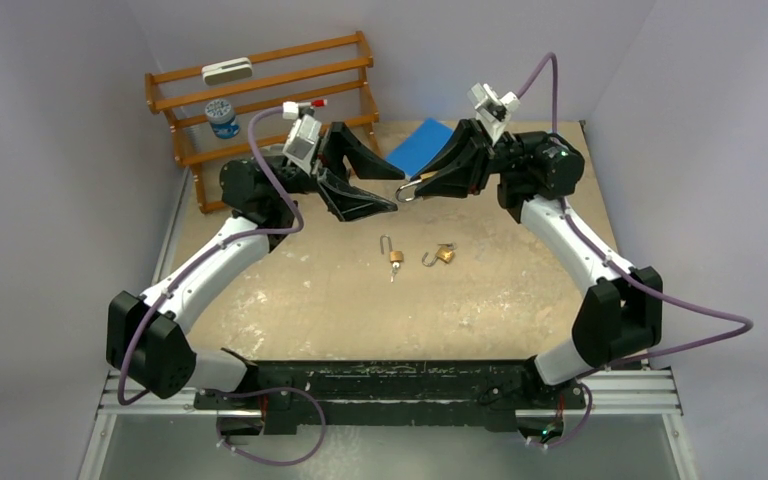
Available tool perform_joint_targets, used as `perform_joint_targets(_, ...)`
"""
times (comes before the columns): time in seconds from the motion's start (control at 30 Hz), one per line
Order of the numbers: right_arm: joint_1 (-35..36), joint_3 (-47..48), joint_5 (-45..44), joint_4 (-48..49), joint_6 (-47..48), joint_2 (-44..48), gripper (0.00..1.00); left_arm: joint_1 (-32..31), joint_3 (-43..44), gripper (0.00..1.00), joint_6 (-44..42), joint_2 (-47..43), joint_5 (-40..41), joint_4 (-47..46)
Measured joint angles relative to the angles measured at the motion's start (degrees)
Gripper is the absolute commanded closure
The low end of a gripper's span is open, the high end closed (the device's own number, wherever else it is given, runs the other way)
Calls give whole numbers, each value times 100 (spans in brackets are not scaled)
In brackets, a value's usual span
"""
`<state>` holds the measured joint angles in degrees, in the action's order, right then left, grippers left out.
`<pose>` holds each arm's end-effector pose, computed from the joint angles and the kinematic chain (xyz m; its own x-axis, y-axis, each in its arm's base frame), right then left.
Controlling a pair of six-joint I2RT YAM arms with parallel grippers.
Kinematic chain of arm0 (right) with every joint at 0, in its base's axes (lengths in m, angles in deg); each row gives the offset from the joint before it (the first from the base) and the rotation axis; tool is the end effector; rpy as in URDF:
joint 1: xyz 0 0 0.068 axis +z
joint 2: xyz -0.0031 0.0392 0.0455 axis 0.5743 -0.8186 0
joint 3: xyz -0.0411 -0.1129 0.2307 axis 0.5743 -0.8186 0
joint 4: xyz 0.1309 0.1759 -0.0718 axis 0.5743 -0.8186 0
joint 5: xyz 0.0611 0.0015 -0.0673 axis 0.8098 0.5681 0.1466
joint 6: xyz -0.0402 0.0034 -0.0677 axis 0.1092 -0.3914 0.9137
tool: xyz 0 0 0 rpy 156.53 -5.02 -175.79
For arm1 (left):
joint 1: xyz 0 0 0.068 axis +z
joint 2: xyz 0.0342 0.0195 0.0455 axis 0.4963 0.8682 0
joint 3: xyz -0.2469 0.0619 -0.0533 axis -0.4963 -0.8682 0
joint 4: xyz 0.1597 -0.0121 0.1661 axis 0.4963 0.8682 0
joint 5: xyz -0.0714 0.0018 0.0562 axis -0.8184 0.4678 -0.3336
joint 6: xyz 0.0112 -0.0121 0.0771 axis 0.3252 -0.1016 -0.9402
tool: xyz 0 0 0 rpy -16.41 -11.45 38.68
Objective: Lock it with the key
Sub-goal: Lock the lock.
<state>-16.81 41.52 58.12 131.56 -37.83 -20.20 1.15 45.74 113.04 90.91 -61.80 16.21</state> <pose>0.2209 0.1430 0.4533 -0.0458 0.1470 -0.9881 -0.9647 -0.2633 0.0056 0.1971 -0.1778 0.4494 -0.0881 -0.2908 -0.9527 0.9760 -0.2162 -0.0243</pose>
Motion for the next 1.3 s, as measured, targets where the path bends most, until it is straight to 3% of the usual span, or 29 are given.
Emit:
perform_joint_targets(0.67,0,170,-4,-304,293,85,100,-33,-94,49,-306,13,4,459)
perform_joint_targets(0.83,0,476,-4,-243,249,-39,100,-33,-94,63,-317,15,7,505)
perform_joint_targets(1.13,0,595,-2,-2,0,-319,100,-31,-94,70,-326,66,24,549)
perform_joint_targets(1.2,2,595,-2,33,-42,-330,100,-31,-94,78,-328,72,26,560)
perform_joint_targets(1.27,2,597,-2,70,-68,-332,100,-31,-94,100,-328,79,33,562)
perform_joint_targets(1.3,2,599,-2,92,-72,-332,100,-31,-94,100,-328,85,39,564)
